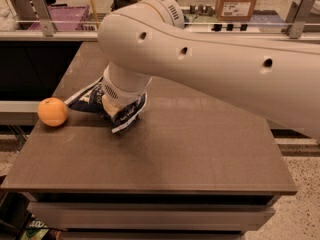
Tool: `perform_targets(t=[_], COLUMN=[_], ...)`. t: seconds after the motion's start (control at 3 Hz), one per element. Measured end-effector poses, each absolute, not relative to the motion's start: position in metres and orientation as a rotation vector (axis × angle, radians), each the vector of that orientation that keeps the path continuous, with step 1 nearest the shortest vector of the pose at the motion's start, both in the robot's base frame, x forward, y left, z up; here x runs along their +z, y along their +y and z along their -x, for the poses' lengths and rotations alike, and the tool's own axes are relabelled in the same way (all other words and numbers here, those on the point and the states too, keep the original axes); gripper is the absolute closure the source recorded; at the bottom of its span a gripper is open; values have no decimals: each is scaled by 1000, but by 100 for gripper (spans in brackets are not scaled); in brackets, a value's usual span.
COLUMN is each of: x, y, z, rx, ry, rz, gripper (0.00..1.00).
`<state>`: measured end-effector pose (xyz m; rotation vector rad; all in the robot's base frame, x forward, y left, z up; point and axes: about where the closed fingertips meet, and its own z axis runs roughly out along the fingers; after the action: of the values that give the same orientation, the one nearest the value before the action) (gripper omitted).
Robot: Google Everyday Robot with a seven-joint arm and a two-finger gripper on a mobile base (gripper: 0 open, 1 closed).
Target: Move blue chip bag near orange
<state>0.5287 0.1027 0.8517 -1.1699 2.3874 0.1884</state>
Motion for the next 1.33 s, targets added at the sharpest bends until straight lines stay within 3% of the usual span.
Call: perform_targets(t=[0.33,0.67,1.33], x=[840,839,839], y=[117,117,118], z=[-521,-521,-520], rx=[208,208,208], ry=[2446,2450,2448], rz=[1174,1175,1179], gripper=[100,82,35])
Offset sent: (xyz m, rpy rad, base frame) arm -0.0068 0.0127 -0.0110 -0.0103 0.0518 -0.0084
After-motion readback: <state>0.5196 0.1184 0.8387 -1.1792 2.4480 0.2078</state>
